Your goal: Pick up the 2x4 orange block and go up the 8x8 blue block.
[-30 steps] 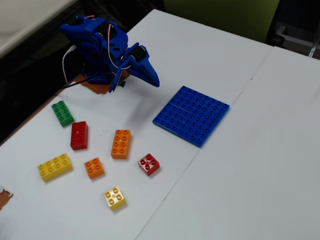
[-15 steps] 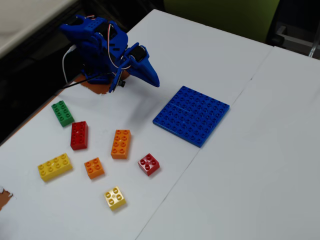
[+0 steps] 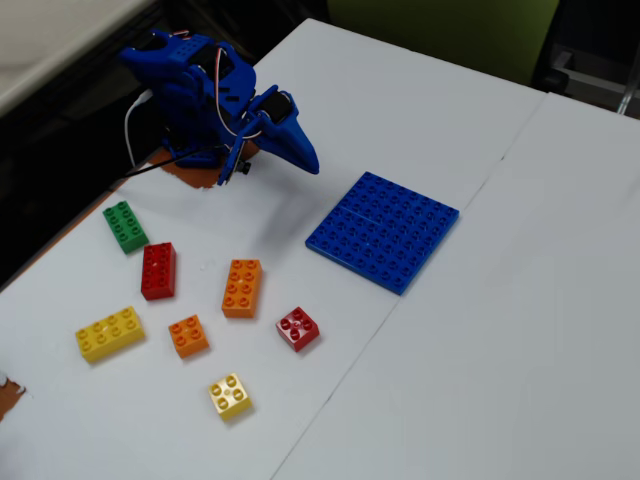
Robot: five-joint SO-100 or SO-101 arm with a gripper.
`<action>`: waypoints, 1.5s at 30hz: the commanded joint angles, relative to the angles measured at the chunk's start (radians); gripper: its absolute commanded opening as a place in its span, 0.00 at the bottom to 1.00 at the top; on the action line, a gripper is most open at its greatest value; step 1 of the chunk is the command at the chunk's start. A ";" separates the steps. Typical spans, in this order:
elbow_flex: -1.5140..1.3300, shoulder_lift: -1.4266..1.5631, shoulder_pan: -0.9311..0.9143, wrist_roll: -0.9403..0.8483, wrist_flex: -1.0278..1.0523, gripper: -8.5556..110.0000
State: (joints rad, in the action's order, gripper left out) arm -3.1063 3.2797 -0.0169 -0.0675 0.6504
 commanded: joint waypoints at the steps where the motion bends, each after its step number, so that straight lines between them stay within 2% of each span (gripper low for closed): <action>1: -0.041 0.041 0.008 -0.003 0.005 0.07; 33: -0.035 0.023 -0.009 0.003 0.009 0.09; 34: -0.025 0.011 -0.018 -0.005 0.017 0.11; 39: 0.095 -0.103 -0.066 -0.074 0.018 0.07; 45: 0.403 -0.314 -0.137 -0.156 0.195 0.07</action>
State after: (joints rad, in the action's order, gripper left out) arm -2.8624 3.0403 -0.1258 -0.1902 0.7793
